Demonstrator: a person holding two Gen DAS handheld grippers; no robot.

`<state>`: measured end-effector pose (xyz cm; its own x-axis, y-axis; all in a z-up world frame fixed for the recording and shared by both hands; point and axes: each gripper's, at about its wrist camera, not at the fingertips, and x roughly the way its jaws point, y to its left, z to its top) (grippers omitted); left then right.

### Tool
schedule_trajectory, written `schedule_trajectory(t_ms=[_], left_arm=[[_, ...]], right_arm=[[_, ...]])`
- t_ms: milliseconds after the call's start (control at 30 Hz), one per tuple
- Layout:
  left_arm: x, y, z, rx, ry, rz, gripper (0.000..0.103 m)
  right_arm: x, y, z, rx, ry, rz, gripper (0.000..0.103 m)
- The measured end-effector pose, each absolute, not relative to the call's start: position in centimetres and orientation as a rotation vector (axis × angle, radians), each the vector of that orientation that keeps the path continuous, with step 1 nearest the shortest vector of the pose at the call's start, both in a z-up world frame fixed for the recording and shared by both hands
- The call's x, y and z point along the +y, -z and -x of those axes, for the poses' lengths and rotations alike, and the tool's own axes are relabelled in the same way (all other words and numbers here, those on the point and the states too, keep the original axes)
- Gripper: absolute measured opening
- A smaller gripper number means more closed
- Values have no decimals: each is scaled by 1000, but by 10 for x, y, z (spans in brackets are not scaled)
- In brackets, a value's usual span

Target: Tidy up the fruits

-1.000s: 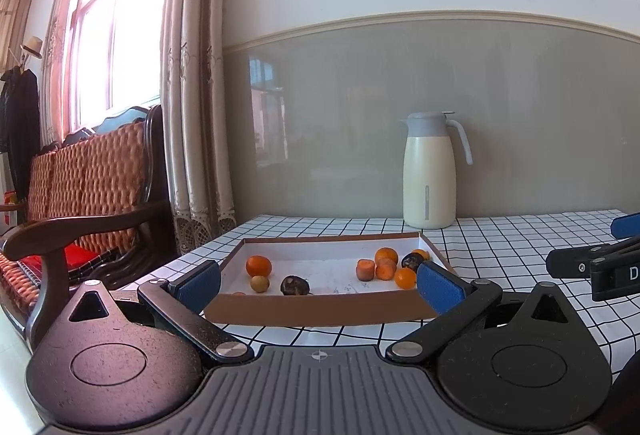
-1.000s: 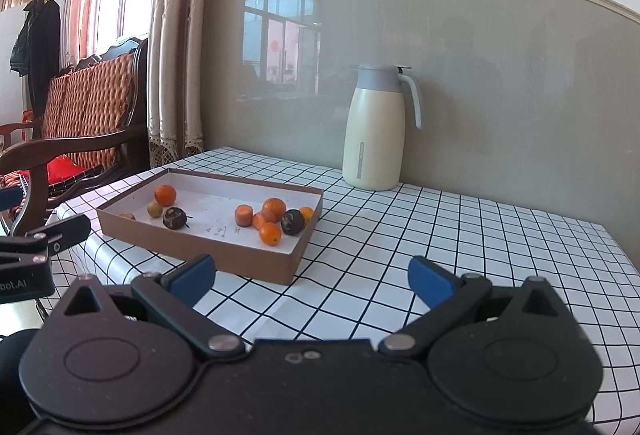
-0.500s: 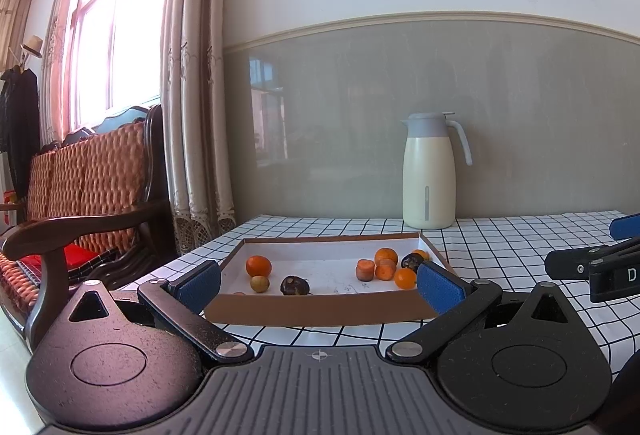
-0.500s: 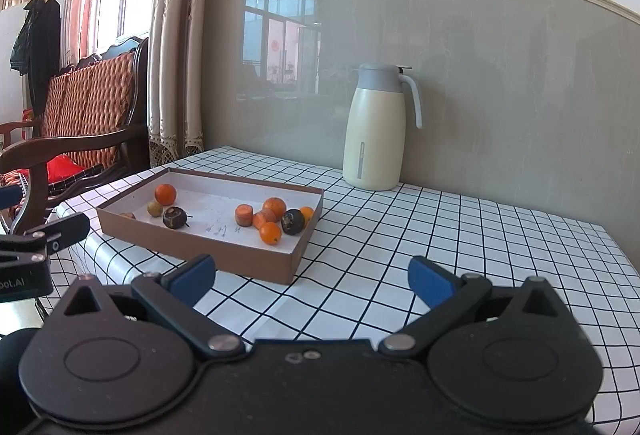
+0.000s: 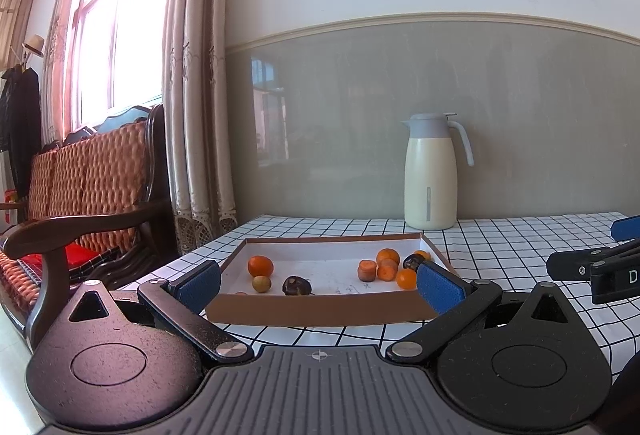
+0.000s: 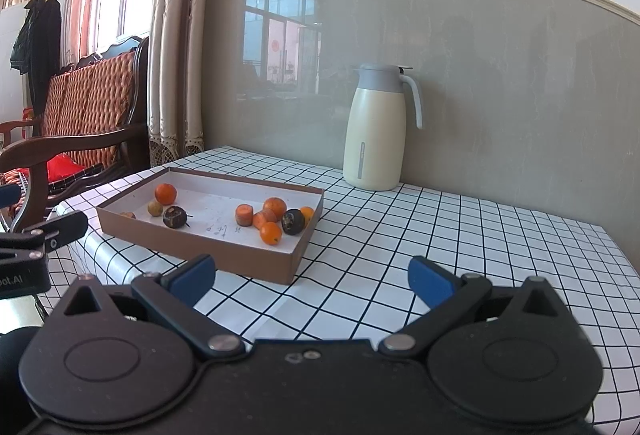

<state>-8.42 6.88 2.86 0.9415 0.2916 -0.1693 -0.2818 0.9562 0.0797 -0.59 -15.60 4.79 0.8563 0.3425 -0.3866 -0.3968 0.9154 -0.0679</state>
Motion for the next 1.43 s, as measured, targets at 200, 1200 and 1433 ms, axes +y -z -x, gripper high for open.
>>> schedule_trajectory(t_ms=[200, 1200, 1433], left_arm=[[69, -29, 84, 181, -290, -53, 103], [66, -28, 83, 173, -288, -67, 103], [69, -28, 84, 173, -292, -45, 103]], right_arm=[[-155, -46, 5, 380, -390, 151, 97], [-155, -43, 3, 383, -391, 156, 97], [-155, -42, 3, 385, -391, 156, 97]])
